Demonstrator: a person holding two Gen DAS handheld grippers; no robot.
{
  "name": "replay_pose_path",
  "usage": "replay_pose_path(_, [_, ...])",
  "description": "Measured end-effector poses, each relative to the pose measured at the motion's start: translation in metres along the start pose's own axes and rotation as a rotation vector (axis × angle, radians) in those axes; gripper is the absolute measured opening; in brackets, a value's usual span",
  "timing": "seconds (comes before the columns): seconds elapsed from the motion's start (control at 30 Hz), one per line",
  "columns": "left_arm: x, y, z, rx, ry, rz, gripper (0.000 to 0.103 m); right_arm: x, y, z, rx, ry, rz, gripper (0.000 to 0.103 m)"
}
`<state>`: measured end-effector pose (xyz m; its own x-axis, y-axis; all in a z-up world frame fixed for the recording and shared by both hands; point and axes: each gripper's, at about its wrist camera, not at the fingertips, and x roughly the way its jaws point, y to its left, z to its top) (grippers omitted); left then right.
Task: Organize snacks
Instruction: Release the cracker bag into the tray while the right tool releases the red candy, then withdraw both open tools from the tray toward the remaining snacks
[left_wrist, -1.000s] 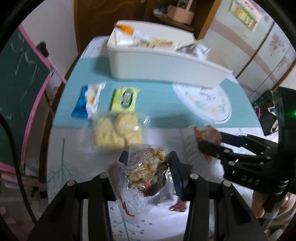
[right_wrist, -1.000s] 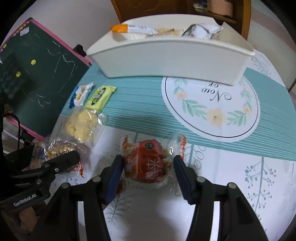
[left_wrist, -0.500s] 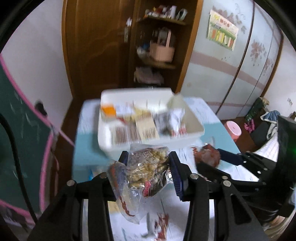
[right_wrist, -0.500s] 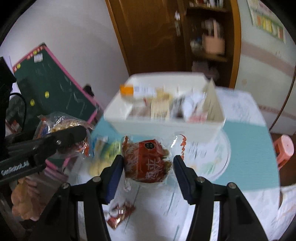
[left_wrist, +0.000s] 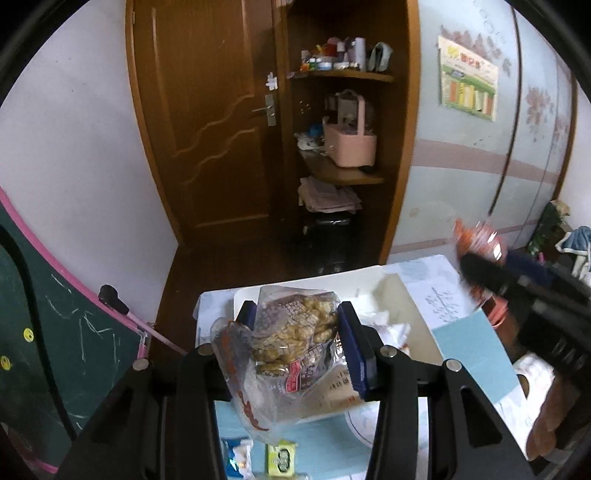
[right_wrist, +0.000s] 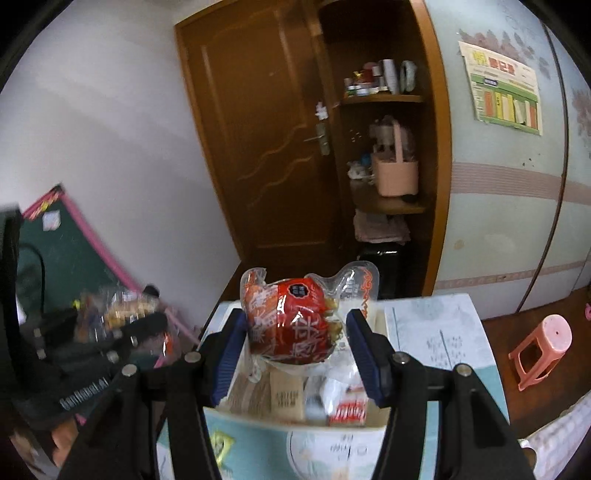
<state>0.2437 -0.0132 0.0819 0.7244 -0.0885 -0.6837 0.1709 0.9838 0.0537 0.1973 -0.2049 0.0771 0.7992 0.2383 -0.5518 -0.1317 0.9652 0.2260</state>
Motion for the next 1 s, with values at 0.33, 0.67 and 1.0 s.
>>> replay_pose_path(0.33, [0.072,0.003,-0.005,-0.053,0.08,0.006,0.098,0.069,-0.007,0.026,-0.041,0.056,-0.118,0.06])
replay_pose_path(0.67, [0.092,0.011,-0.024,-0.045,0.131,0.033,0.098,0.075,-0.004,-0.006,-0.115,0.106,-0.12,0.062])
replay_pose_path(1.0, [0.054,0.007,-0.049,-0.021,0.069,0.049,0.097,0.051,0.014,-0.037,-0.144,0.13,-0.088,0.062])
